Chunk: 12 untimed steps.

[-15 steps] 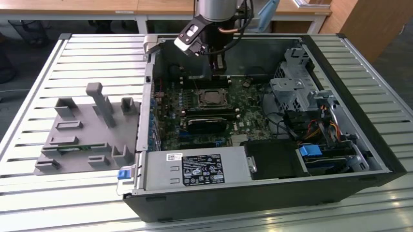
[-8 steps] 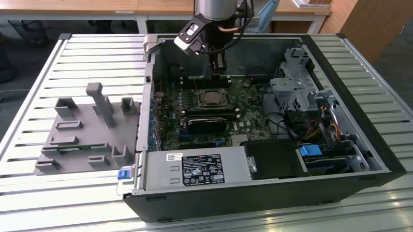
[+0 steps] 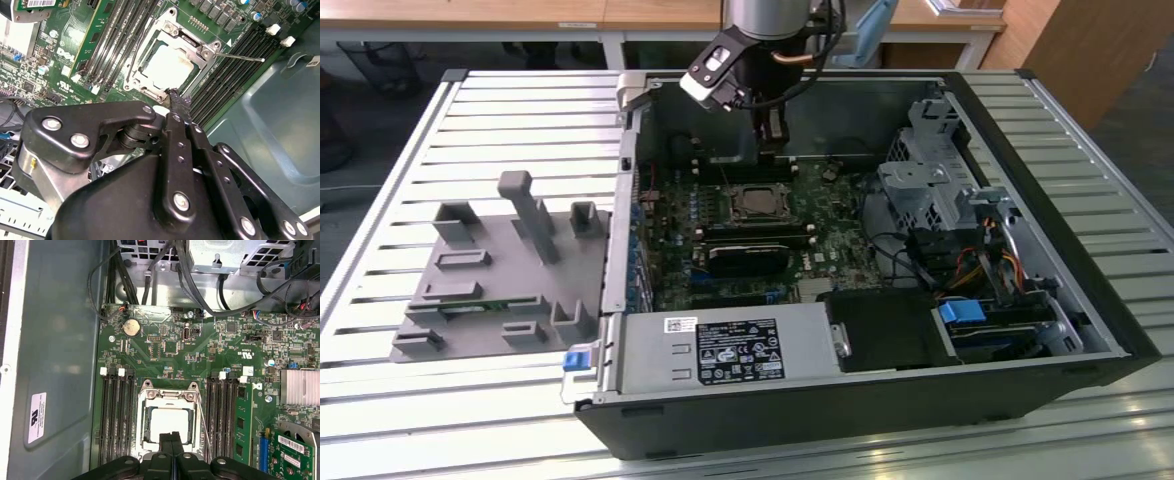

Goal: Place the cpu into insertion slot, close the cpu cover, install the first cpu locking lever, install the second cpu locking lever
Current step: 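Install the first cpu locking lever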

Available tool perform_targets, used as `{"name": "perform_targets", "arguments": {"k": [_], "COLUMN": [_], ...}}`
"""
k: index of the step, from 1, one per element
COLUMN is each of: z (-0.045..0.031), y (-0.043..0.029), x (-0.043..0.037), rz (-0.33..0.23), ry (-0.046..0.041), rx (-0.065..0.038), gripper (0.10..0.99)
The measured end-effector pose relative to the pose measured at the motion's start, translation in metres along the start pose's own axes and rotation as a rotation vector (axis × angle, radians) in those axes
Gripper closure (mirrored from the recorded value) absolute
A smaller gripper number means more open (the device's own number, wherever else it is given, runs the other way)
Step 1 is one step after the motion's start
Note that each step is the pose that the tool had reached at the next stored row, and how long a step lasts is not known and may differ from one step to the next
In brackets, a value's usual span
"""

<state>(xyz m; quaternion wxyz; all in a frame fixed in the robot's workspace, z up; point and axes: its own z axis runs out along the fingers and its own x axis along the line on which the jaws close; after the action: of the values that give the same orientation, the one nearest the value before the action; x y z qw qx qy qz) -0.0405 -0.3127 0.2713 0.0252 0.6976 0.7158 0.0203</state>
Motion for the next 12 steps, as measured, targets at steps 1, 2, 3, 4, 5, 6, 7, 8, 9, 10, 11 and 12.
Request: {"name": "perform_targets", "arguments": {"k": [1,2,3,4,5,6,7,8,9,10,11,12], "z": [-0.0003,-0.0007,-0.0011,-0.0015,-0.0021,-0.0026,-0.0032,-0.0038,-0.0045,-0.0053,-0.0061,-0.0070], "y": [0.0000,0.0000,0.0001,0.0001,0.0001,0.0002,0.0002,0.0002,0.0003,0.0003,0.0004,0.0004], "x": [0.0000,0.0000,0.0000,0.0000,0.0000,0.0000,0.0000,0.0000,0.0000,0.0000,0.0000,0.0000], "rz": [0.000,0.000,0.000,0.000,0.000,0.000,0.000,0.000,0.000,0.000,0.000,0.000], "ry": [0.0000,-0.0001,-0.0001,-0.0002,-0.0001,-0.0002,-0.0001,-0.0001,-0.0002,-0.0002,-0.0001,-0.0002], "rx": [0.000,0.000,0.000,0.000,0.000,0.000,0.000,0.000,0.000,0.000,0.000,0.000], "gripper": [0.980,0.980,0.980,0.980,0.980,0.980,0.980,0.980,0.980,0.980,0.980,0.980]}}
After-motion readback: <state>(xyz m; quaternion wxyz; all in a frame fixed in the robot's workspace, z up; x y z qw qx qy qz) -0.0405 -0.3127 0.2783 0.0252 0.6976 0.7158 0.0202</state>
